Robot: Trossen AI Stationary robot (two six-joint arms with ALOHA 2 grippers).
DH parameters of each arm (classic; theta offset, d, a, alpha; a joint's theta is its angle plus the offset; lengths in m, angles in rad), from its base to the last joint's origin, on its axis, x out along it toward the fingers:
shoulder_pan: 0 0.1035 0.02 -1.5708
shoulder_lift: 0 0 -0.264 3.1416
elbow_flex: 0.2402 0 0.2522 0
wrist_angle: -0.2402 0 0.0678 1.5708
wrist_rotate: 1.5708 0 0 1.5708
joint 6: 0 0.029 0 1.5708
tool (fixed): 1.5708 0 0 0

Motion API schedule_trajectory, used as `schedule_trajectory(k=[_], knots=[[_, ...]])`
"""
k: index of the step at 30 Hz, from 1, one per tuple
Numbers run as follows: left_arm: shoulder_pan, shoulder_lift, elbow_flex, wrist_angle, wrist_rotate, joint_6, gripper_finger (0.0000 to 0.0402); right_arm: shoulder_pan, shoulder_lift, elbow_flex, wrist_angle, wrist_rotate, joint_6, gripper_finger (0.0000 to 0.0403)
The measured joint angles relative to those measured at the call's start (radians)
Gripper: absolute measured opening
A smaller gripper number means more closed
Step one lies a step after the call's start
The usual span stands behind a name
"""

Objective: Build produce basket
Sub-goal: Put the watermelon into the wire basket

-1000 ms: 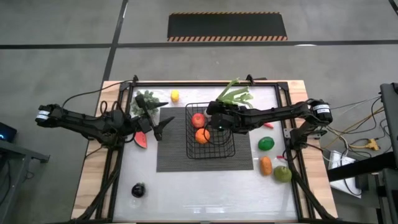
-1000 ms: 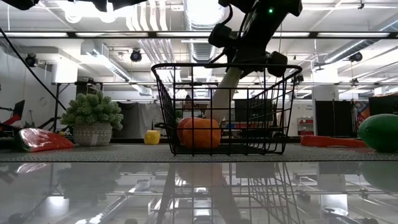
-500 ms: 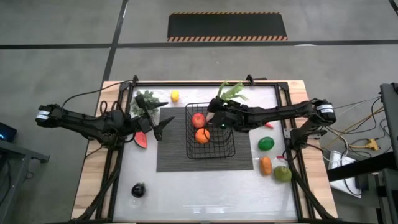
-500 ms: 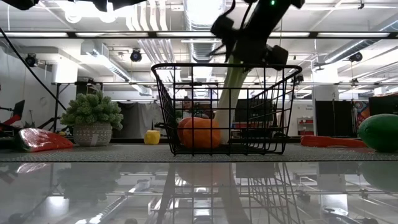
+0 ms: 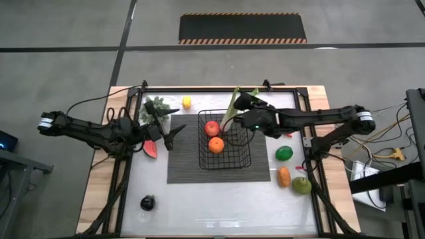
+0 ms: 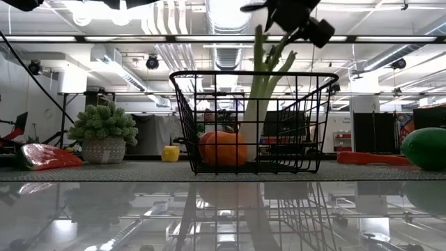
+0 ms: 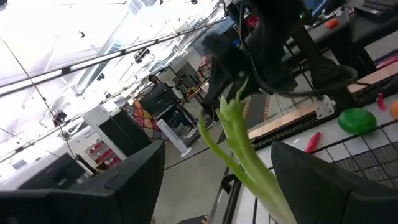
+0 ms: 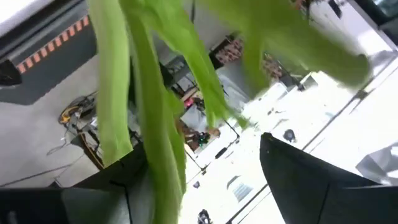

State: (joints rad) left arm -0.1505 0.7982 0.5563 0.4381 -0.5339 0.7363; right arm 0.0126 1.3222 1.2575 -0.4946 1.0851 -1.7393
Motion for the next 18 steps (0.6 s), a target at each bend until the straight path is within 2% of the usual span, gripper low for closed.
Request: schedule_trajectory(k=[4, 12, 15, 18], knots=[[0.000, 0.000, 0.003, 0.005, 0.001, -0.101, 0.0274, 0.027, -0.063, 0.000, 0.000, 0.018, 0.008, 0.0247], [-0.011, 0.054, -0.006, -0.061, 0.001, -0.466, 0.0274, 0.049, -0.151, -0.002, 0.006, 0.018, 0.064, 0.0246], [-0.024, 0.074, 0.006, -0.156, 0.003, -0.617, 0.0274, 0.049, -0.178, -0.002, 0.007, 0.019, 0.064, 0.0246], [-0.027, 0.082, 0.029, -0.352, 0.001, -0.866, 0.0274, 0.050, -0.196, -0.002, 0.018, 0.018, 0.072, 0.0241]])
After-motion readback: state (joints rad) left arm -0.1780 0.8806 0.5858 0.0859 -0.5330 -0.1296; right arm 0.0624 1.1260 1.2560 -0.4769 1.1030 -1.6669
